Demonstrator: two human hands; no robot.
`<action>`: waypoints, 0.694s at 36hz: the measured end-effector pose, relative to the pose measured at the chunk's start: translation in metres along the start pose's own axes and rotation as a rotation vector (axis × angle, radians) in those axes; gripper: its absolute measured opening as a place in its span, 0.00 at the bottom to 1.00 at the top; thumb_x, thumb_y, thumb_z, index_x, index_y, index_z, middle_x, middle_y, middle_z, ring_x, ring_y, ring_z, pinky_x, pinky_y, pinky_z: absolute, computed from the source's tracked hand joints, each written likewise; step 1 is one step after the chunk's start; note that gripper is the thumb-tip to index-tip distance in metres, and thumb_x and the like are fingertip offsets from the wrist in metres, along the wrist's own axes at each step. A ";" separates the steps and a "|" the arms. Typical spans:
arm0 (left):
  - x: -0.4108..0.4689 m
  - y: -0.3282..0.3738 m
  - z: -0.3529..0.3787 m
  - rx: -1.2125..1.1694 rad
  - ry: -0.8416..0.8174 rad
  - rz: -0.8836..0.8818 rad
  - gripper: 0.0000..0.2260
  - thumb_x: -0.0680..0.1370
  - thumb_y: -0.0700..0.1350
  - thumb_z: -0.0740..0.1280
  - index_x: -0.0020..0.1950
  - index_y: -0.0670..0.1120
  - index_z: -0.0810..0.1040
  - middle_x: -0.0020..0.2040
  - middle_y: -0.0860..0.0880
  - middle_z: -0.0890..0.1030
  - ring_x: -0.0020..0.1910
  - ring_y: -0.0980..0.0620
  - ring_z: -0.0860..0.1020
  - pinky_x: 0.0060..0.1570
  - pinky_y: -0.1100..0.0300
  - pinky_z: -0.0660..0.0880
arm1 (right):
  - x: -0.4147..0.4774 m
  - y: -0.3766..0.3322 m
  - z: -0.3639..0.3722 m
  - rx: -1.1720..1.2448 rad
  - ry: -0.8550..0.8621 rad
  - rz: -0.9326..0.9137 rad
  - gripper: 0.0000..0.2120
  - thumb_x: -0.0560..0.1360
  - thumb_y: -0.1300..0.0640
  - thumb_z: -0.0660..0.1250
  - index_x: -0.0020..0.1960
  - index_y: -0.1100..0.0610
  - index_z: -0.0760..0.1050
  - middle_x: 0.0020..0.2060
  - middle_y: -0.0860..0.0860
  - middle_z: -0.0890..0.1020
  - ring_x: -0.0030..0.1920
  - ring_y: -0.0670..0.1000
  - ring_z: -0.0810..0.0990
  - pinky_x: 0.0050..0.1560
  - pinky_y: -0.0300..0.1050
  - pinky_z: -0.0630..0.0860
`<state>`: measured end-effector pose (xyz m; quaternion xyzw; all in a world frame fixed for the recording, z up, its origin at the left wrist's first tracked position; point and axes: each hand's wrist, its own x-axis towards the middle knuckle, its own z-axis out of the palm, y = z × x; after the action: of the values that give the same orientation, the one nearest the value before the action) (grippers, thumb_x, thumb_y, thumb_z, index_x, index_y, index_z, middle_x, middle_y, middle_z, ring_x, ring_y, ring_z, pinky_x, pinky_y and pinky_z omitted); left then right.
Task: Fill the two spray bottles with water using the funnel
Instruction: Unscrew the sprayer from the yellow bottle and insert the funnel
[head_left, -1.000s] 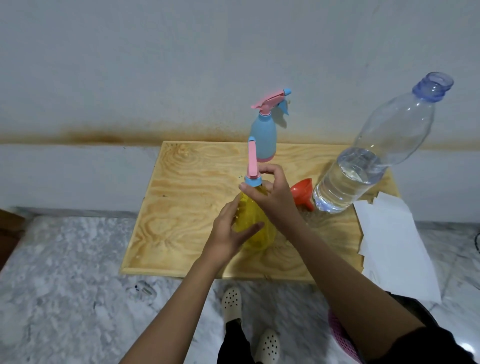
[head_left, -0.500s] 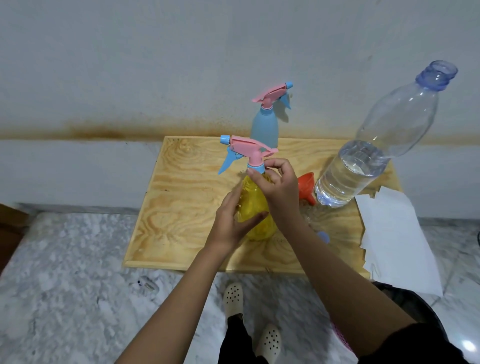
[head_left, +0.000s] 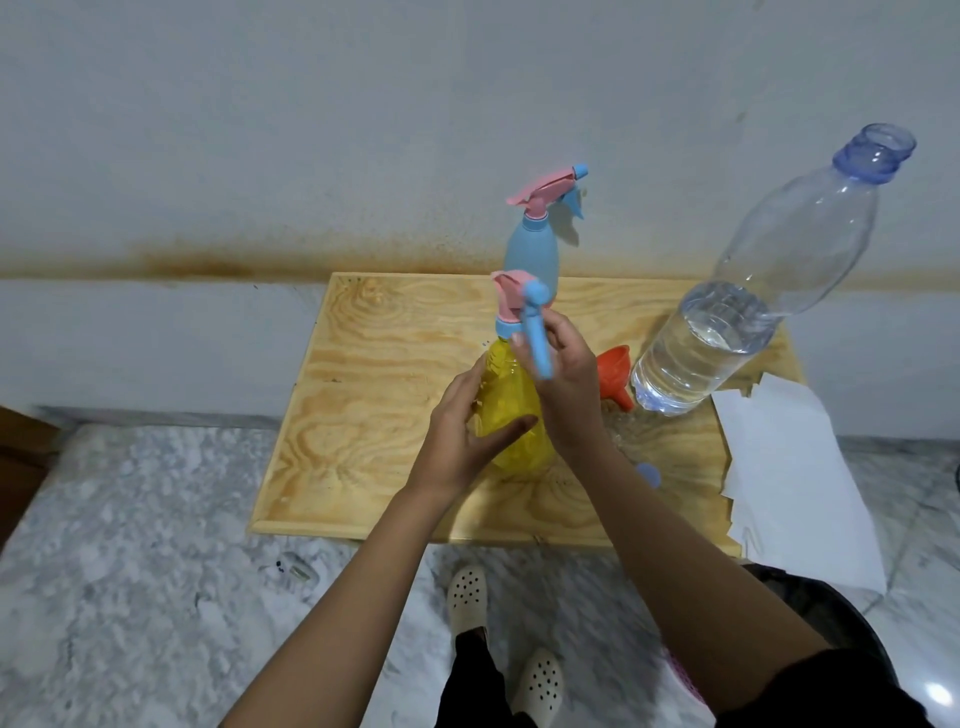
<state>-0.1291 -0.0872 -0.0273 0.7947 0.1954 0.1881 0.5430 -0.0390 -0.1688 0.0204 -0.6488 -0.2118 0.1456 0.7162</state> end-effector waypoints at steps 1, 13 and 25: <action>0.000 0.000 -0.001 0.002 -0.005 0.009 0.33 0.68 0.55 0.73 0.72 0.52 0.66 0.57 0.59 0.74 0.59 0.61 0.74 0.60 0.60 0.73 | -0.001 -0.001 0.000 0.005 -0.021 0.010 0.11 0.74 0.58 0.65 0.56 0.56 0.74 0.47 0.48 0.80 0.50 0.43 0.79 0.52 0.40 0.75; -0.002 -0.002 -0.001 0.033 0.000 0.020 0.34 0.70 0.49 0.75 0.73 0.49 0.66 0.57 0.61 0.73 0.59 0.62 0.73 0.60 0.59 0.73 | -0.003 -0.002 0.009 -0.058 0.099 0.010 0.14 0.70 0.58 0.73 0.54 0.53 0.75 0.51 0.49 0.81 0.55 0.47 0.79 0.57 0.45 0.77; -0.008 -0.020 -0.011 0.057 -0.002 -0.063 0.36 0.68 0.58 0.74 0.73 0.52 0.65 0.65 0.54 0.70 0.65 0.59 0.69 0.64 0.60 0.69 | 0.009 -0.021 0.015 0.065 0.103 0.000 0.13 0.75 0.60 0.67 0.58 0.64 0.75 0.51 0.57 0.82 0.54 0.52 0.80 0.58 0.45 0.76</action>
<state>-0.1435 -0.0758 -0.0427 0.8036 0.2249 0.1646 0.5258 -0.0398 -0.1532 0.0430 -0.6319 -0.1697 0.1187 0.7469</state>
